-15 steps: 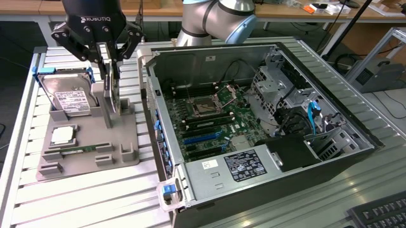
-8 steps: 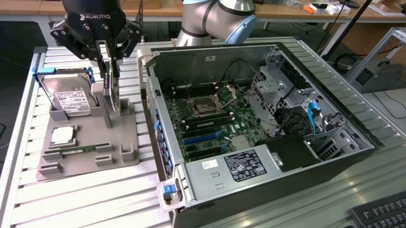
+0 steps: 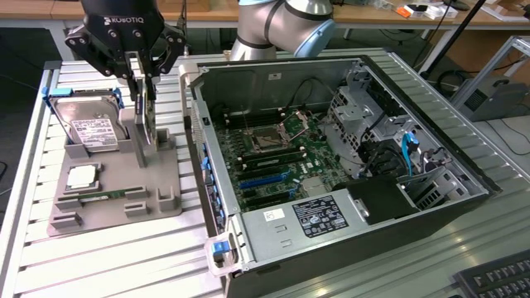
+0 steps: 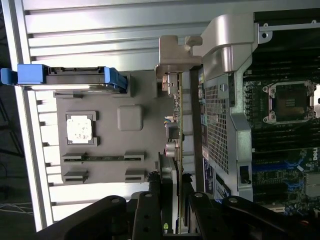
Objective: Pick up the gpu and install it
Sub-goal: 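Pick up the gpu and move the gpu toward the slot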
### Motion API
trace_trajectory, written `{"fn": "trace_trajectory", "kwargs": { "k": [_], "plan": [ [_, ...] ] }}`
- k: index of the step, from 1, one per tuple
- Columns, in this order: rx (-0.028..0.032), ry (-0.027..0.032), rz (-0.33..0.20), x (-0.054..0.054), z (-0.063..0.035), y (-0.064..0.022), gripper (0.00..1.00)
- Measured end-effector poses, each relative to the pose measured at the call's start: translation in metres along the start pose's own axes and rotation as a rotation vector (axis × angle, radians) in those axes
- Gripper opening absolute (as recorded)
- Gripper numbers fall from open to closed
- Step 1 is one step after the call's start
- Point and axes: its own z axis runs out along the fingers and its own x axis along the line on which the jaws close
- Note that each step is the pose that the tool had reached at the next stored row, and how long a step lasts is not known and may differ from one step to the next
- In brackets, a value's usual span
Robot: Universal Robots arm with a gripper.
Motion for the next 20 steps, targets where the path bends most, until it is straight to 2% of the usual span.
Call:
{"fn": "trace_trajectory", "kwargs": {
  "k": [20],
  "plan": [
    [0.0,0.0,0.0,-0.0001,-0.0034,-0.0001,0.27]
  ]
}}
